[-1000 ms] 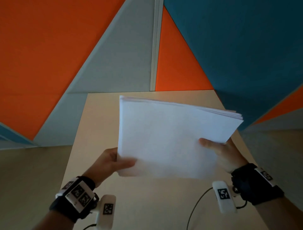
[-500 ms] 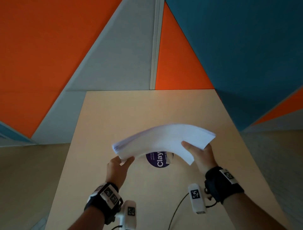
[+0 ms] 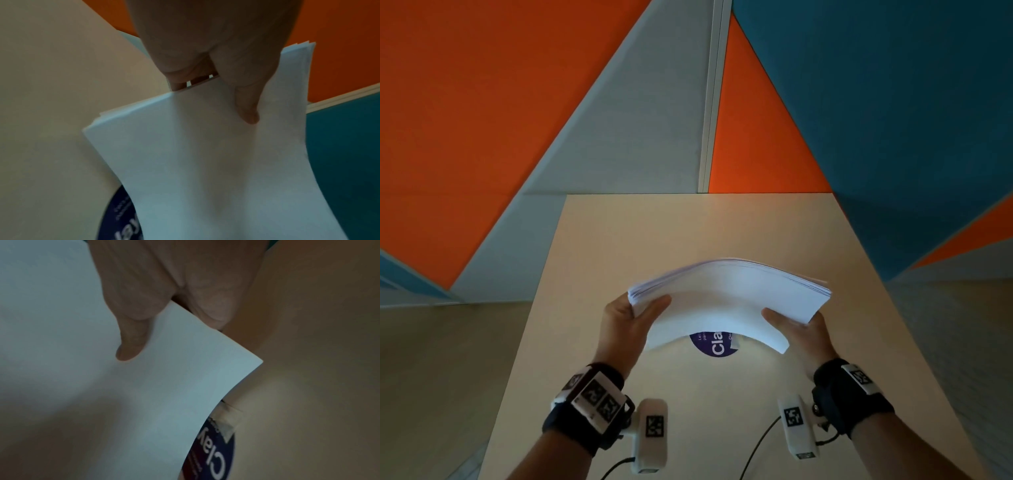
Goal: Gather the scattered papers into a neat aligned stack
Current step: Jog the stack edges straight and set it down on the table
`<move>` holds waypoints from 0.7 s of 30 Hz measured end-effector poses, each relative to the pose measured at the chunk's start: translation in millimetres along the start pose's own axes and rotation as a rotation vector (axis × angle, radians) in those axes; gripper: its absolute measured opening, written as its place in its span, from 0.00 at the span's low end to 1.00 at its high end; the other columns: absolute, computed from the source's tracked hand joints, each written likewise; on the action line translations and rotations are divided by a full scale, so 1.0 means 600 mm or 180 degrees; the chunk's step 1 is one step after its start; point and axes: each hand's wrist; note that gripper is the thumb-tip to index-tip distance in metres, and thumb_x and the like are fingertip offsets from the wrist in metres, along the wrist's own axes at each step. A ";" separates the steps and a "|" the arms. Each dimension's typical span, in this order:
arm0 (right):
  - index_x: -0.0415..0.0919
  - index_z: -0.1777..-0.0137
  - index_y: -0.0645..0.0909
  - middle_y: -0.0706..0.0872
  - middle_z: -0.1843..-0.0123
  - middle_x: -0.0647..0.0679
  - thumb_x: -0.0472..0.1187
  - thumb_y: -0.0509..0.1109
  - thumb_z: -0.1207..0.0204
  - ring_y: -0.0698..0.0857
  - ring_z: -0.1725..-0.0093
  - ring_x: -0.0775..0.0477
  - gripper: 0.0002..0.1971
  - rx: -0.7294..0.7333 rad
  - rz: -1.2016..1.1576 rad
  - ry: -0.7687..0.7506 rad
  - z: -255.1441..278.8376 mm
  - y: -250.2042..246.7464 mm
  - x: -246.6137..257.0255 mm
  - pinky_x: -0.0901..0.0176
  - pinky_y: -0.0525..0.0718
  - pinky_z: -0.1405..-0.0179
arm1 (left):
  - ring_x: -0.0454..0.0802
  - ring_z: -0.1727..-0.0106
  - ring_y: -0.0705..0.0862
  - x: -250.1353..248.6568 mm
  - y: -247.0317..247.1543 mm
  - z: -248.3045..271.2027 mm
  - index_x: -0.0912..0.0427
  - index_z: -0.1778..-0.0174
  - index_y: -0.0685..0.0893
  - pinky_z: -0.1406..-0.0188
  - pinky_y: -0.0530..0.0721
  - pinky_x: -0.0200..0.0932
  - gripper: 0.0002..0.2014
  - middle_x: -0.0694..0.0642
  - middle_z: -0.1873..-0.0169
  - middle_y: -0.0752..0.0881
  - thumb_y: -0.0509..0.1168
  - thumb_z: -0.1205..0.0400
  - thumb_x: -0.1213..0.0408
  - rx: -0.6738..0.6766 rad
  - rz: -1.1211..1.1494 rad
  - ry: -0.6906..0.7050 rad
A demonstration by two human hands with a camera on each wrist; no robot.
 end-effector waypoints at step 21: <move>0.43 0.51 0.88 0.94 0.57 0.55 0.30 0.81 0.30 0.93 0.53 0.57 0.11 0.0130 0.0180 -0.0123 0.009 -0.005 0.002 0.71 0.87 0.61 | 0.40 0.49 0.90 0.034 -0.019 0.006 0.46 0.49 0.88 0.46 0.87 0.41 0.08 0.38 0.55 0.92 0.72 0.21 0.63 0.0050 -0.0546 -0.0070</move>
Point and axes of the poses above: each hand's wrist, its own z-axis away from the middle knuckle, its own y-axis out of the palm, x = y × z
